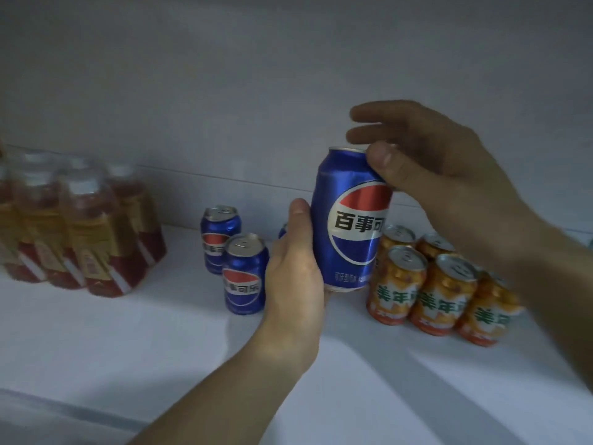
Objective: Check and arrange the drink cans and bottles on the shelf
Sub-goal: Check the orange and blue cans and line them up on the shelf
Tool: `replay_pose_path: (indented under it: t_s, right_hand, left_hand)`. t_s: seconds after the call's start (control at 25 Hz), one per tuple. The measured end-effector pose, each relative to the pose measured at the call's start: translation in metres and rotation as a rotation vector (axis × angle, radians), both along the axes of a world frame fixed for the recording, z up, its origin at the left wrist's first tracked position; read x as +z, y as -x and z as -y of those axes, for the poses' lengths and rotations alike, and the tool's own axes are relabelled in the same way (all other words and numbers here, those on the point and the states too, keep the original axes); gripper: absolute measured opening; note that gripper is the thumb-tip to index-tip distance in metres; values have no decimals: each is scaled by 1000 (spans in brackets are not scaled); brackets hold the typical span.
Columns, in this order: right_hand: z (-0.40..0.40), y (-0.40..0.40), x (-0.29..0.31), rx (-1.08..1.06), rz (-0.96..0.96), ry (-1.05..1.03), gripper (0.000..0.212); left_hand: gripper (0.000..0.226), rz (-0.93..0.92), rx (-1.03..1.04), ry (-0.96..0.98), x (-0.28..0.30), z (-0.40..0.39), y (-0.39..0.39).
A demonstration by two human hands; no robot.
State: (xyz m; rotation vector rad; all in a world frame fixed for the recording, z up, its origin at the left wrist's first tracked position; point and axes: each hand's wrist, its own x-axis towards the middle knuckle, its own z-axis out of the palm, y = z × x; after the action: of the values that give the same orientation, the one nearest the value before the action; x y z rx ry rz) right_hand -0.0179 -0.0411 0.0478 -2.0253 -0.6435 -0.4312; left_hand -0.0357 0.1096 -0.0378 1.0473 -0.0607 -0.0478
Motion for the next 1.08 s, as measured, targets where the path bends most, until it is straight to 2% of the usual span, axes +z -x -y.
replay_pose_path:
  t_s: [0.12,0.2,0.36,0.52,0.64,0.76,0.84,0.92,1.08]
  right_hand:
    - [13,6,-40,117,-231,-481,46]
    - [15,3,-53,171,-354,-608,47]
    - [15,0,-62,111,-424,-673,41]
    - [18,4,-67,66,-395,-749,30]
    - [25,9,-69,80,-418,-779,33]
    - [31,15,-69,140,-455,-823,47]
    - [32,18,-69,173,-485,-821,48]
    - [31,19,-70,118,-463,-802,39]
    - [28,19,-71,14,-407,-780,34]
  left_hand:
    - [56,52,-128,-8,-4,18,5]
    - [68,55,-119,-42,-12,24,5]
    - [63,19,-47,-58,-23,28,4]
    - [39,-36,-157,93,-24,31,1]
    - [43,-27,-209,106,-26,35,8]
    - [37,-66,-208,102,-29,38,11]
    - [48,-138,-259,62,-29,39,12]
    - [62,-179,-330,59,-30,39,15]
    - [67,-108,-326,29,-36,41,20]
